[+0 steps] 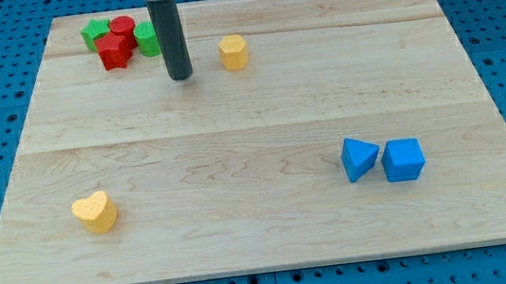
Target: Slide the yellow hexagon closer to blue triangle
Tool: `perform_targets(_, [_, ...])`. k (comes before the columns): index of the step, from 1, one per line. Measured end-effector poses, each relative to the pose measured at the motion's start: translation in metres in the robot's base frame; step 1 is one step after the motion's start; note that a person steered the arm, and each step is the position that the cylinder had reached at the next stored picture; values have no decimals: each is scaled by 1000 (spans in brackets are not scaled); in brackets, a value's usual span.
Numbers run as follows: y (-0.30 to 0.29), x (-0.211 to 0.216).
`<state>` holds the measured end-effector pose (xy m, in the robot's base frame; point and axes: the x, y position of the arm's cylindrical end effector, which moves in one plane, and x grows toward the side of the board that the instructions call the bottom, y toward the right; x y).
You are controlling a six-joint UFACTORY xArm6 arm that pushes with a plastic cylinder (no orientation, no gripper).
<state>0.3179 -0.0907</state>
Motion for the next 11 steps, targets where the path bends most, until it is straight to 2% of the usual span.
perform_targets(1, [30,-22])
perform_targets(3, [188,-4])
perform_targets(4, [244,24])
perform_targets(5, [241,51])
perform_targets(7, [183,56])
perform_targets(9, [209,114])
perform_targets(11, [166,117])
